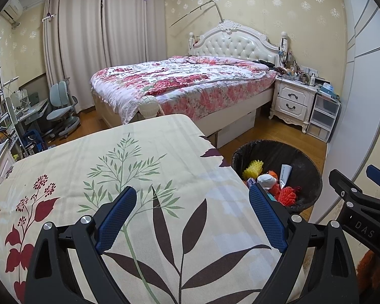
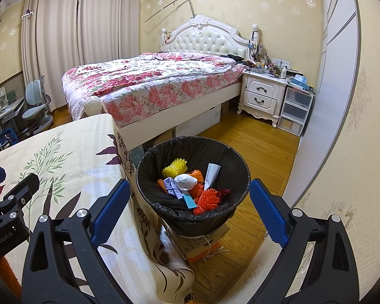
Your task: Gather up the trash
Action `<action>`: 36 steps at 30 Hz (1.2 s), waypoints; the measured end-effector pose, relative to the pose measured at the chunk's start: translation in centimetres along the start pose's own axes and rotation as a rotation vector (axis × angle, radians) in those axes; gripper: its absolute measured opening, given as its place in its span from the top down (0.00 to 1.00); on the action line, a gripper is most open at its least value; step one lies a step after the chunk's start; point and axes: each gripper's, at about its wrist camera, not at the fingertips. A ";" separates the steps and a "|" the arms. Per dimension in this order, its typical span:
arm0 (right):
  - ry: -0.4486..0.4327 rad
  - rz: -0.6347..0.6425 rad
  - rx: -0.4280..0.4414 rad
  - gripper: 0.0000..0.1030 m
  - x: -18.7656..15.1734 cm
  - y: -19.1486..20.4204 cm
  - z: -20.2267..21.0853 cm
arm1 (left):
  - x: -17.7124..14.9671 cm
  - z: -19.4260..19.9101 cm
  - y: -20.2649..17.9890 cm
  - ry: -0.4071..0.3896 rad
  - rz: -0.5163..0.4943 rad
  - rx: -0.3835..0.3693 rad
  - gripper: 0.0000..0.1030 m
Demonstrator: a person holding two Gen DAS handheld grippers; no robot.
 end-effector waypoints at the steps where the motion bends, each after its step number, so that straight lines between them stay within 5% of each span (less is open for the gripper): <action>1: 0.000 0.000 0.000 0.10 0.0 0.0 0.0 | 0.0 0.0 0.0 0.001 0.002 0.000 0.13; 36: 0.004 0.000 0.001 0.10 0.0 0.1 0.0 | -0.3 0.2 -0.5 -0.050 -0.007 -0.019 0.13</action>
Point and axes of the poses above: each gripper's, at about its wrist camera, not at the fingertips, and z roughly against the way its jaws point, y to its left, x to its top, and after that the axes turned 9 degrees about x, right-handed
